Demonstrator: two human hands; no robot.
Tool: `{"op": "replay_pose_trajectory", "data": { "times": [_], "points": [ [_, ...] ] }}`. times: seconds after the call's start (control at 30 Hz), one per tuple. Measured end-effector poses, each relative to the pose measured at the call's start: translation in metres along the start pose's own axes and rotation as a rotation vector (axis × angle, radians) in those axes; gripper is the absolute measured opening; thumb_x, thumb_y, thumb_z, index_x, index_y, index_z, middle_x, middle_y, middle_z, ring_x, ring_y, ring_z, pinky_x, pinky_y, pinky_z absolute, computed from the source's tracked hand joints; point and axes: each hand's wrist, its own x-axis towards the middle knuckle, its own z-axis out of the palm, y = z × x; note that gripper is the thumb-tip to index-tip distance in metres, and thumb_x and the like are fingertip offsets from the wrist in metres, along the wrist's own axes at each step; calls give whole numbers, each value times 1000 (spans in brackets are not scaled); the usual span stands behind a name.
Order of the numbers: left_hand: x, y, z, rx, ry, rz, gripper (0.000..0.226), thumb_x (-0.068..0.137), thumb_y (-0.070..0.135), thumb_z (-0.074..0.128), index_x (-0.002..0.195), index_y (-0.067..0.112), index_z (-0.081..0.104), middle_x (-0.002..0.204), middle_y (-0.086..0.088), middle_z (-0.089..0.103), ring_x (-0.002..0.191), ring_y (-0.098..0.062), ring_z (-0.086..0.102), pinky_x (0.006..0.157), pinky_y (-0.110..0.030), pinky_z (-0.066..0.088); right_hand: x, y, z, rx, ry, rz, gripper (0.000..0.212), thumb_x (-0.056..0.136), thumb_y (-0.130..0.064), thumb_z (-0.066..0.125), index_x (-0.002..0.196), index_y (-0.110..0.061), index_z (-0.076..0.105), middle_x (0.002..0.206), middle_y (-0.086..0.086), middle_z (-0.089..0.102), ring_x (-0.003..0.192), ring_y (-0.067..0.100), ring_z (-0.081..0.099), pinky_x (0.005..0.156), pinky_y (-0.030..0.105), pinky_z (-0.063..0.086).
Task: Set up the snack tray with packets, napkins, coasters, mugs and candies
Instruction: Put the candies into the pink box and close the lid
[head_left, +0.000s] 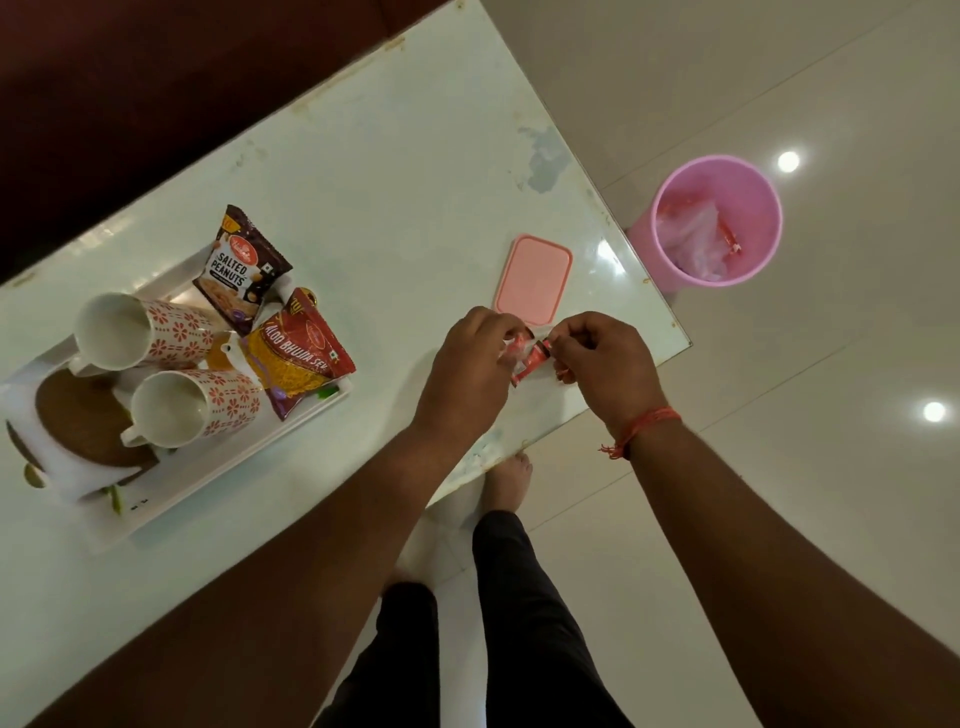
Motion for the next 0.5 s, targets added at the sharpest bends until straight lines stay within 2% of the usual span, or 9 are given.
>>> {"op": "replay_pose_trajectory", "data": {
  "times": [0.1, 0.2, 0.27, 0.37, 0.4, 0.5],
  "points": [
    [-4, 1, 3, -15, -9, 26, 27, 93, 7, 60, 120, 12, 61, 119, -6, 61, 109, -19, 60, 93, -29, 54, -1, 3, 5, 27, 25, 10, 10, 94, -22, 61, 92, -13, 67, 86, 3, 70, 77, 18, 66, 69, 28, 56],
    [-3, -2, 3, -53, 63, -67, 25, 95, 7, 56, 119, 11, 62, 116, -6, 62, 105, -16, 60, 89, -25, 53, 1, 8, 8, -22, 44, 5, 6, 92, -18, 62, 95, -16, 67, 90, 1, 71, 83, 19, 67, 77, 31, 57],
    [-5, -8, 2, -105, 118, -178, 24, 95, 7, 58, 118, 12, 62, 115, -4, 62, 103, -15, 61, 89, -25, 55, 2, 10, 7, -66, 81, -9, 8, 91, -16, 62, 97, -17, 68, 94, 1, 70, 87, 19, 66, 77, 29, 55],
    [-13, -15, 3, -144, 79, -282, 21, 96, 12, 58, 117, 14, 61, 115, 0, 61, 99, -13, 61, 83, -19, 51, 4, 12, 2, -163, 136, -46, 9, 91, -13, 60, 96, -15, 67, 97, 1, 66, 80, 14, 62, 69, 18, 48],
    [-15, -17, 5, -152, 61, -301, 20, 96, 13, 57, 116, 15, 61, 114, 1, 60, 98, -12, 61, 80, -16, 48, 5, 14, 0, -205, 161, -54, 11, 92, -13, 59, 99, -15, 67, 98, 0, 63, 79, 13, 60, 70, 18, 48],
    [-15, -19, 9, -204, 44, -389, 18, 98, 18, 55, 115, 15, 60, 111, 4, 60, 95, -9, 59, 71, -8, 41, 14, 22, -3, -271, 259, -97, 16, 92, -16, 60, 107, -16, 64, 106, 2, 56, 94, 20, 61, 85, 32, 50]
  ]
}}
